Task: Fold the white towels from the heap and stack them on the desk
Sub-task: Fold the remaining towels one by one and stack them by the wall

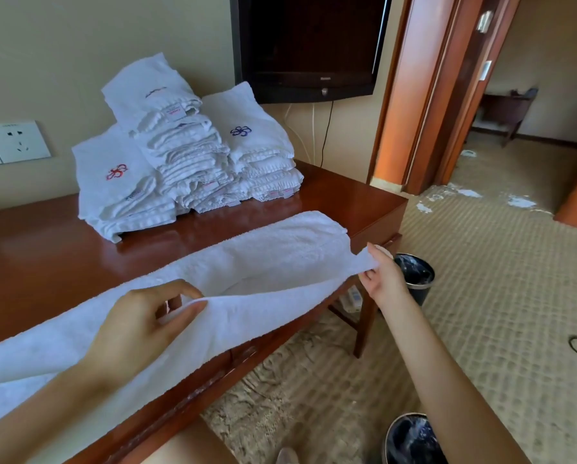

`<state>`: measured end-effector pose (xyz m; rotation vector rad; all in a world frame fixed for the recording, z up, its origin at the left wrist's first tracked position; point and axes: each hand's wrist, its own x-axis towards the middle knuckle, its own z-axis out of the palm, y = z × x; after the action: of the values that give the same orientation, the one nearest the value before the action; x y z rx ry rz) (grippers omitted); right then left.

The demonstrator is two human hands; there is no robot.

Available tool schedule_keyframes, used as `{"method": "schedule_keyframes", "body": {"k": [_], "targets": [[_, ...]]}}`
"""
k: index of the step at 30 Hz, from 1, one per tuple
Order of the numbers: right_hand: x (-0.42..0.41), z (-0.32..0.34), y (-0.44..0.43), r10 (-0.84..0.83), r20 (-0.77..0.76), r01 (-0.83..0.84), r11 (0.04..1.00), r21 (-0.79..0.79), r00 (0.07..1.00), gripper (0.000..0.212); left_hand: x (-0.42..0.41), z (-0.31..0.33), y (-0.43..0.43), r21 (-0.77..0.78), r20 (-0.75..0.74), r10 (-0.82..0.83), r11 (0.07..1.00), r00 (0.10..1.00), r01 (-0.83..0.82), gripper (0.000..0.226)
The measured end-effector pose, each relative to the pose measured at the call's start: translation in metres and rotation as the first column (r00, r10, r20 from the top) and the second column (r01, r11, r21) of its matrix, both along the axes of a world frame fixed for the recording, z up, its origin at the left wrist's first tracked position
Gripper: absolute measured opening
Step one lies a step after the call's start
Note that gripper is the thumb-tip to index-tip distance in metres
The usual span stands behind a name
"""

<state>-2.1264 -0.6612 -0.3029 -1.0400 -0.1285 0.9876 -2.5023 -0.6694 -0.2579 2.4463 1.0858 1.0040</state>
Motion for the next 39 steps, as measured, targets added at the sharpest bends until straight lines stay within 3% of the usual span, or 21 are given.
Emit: {"method": "schedule_keyframes", "body": {"k": [7,10,12,14,16,18,19,20,23,25,28,32,35,37,39], "targets": [[-0.013,0.07,0.065,0.102,0.267,-0.097,0.995,-0.031,0.958,0.029,-0.017,0.031,0.044,-0.124,0.081,0.133,0.985,0.988,-0.122,0.006],[-0.023,0.076,0.1,0.124,0.329,-0.08,0.987,-0.142,0.936,0.048,-0.024,0.027,0.073,-0.122,-0.007,0.218,0.968,0.976,-0.217,0.016],[-0.026,0.069,0.117,0.201,0.435,-0.102,0.965,-0.241,0.878,0.049,-0.027,0.019,0.084,-0.144,-0.116,0.261,0.95,0.958,-0.277,0.02],[-0.026,0.06,0.125,0.307,0.621,-0.089,0.93,-0.357,0.721,0.04,-0.029,0.008,0.088,-0.18,-0.201,0.28,0.932,0.939,-0.316,0.018],[-0.02,0.054,0.129,0.367,0.821,0.037,0.905,-0.424,0.437,0.032,-0.033,-0.002,0.088,-0.194,-0.192,0.29,0.925,0.937,-0.326,0.016],[-0.014,0.054,0.131,0.452,0.871,0.145,0.865,-0.48,0.191,0.033,-0.036,-0.006,0.088,-0.19,-0.169,0.281,0.931,0.945,-0.311,0.016],[-0.011,0.054,0.132,0.509,0.85,0.17,0.833,-0.526,0.133,0.027,-0.036,-0.006,0.088,-0.186,-0.167,0.269,0.936,0.948,-0.299,0.015],[-0.008,0.054,0.132,0.548,0.828,0.157,0.813,-0.561,0.12,0.012,-0.036,-0.006,0.088,-0.184,-0.163,0.256,0.941,0.953,-0.285,0.015],[-0.001,0.048,0.137,0.562,0.808,0.055,0.814,-0.578,0.18,0.029,-0.037,-0.003,0.092,-0.193,-0.137,0.226,0.949,0.964,-0.25,0.016],[0.006,0.046,0.137,0.535,0.827,0.041,0.835,-0.548,0.173,0.007,-0.039,-0.002,0.094,-0.202,-0.129,0.211,0.951,0.969,-0.234,0.017],[0.013,0.049,0.14,0.499,0.846,0.022,0.859,-0.512,0.188,0.025,-0.042,0.006,0.097,-0.175,-0.131,0.183,0.963,0.974,-0.204,0.009],[0.011,0.054,0.144,0.386,0.908,0.065,0.914,-0.4,0.164,0.023,-0.039,0.011,0.101,-0.117,-0.106,0.238,0.961,0.965,-0.25,0.012],[0.004,0.048,0.145,0.524,0.849,0.149,0.836,-0.528,0.067,0.018,-0.038,-0.001,0.1,-0.13,-0.228,0.277,0.941,0.933,-0.311,0.013],[0.003,0.05,0.141,0.658,0.753,0.215,0.737,-0.64,-0.014,0.032,-0.042,-0.007,0.101,-0.131,-0.268,0.271,0.941,0.925,-0.313,0.013],[0.006,0.058,0.137,0.734,0.678,0.274,0.66,-0.699,-0.037,0.047,-0.045,-0.007,0.101,-0.071,-0.333,0.265,0.95,0.905,-0.305,0.006]]}}
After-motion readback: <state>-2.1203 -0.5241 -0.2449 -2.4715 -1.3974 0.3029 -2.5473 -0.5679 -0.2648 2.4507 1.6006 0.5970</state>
